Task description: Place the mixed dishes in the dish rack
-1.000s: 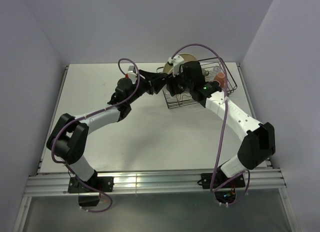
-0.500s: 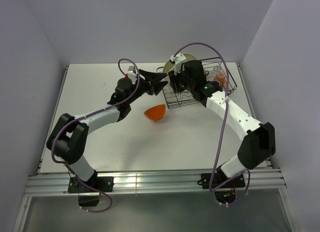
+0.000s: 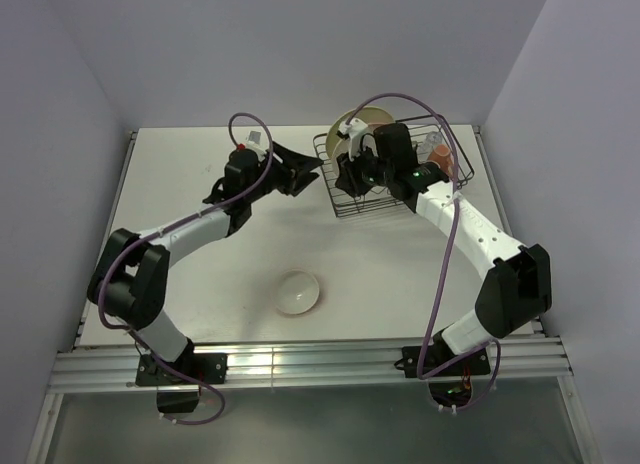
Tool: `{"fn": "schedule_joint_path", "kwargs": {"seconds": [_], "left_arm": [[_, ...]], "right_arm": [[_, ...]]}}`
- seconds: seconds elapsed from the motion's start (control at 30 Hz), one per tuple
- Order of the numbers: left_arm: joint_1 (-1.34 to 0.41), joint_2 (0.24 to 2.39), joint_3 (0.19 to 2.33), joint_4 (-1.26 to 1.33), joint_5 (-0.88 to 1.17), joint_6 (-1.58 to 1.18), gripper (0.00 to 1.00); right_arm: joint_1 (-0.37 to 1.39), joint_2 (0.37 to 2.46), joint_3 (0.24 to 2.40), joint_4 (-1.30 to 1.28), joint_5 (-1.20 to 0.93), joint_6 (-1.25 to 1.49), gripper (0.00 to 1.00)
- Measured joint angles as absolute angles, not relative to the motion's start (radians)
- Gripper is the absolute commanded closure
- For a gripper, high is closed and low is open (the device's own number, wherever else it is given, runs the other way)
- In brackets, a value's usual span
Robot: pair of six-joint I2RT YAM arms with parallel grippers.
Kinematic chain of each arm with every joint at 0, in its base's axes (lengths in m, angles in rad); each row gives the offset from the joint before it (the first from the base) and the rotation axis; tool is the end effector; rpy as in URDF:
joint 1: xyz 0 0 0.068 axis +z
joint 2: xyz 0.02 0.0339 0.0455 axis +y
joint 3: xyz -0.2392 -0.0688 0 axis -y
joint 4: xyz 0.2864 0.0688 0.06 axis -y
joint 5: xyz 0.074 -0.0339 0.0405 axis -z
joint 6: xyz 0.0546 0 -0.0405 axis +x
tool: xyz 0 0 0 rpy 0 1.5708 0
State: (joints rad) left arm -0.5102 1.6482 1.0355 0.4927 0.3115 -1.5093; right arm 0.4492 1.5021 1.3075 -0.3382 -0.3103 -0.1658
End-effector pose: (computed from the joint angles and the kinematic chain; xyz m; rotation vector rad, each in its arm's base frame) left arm 0.3691 -0.2258 0.2213 -0.7179 1.9004 -1.6787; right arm 0.3573 0.1908 0.2916 -0.8167 1.9501 0.4960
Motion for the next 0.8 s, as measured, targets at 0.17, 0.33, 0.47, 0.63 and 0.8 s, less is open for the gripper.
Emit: {"fn": "schedule_joint_path", "kwargs": {"seconds": [0.17,0.33,0.47,0.63,0.8], "left_arm": [[-0.471,1.569,1.050,0.291,0.295,-1.298,0.43],[-0.446,1.464,1.047,0.188,0.263,-1.133,0.41],[-0.445,1.378,1.013,0.127,0.202,-1.007,0.39],[-0.445,1.278,0.943,0.054,0.113,-0.900,0.35],[-0.445,1.180,0.865,0.012,0.046,-0.847,0.25]], "right_arm": [[0.419,1.501,1.300,-0.407,-0.508,-0.227,0.62],[0.411,1.496,1.262,-0.436,-0.619,-0.245,0.53],[0.400,1.490,1.234,-0.442,-0.661,-0.244,0.47],[0.352,1.470,1.221,-0.442,-0.696,-0.244,0.41],[0.281,1.431,1.218,-0.441,-0.734,-0.246,0.36]]}}
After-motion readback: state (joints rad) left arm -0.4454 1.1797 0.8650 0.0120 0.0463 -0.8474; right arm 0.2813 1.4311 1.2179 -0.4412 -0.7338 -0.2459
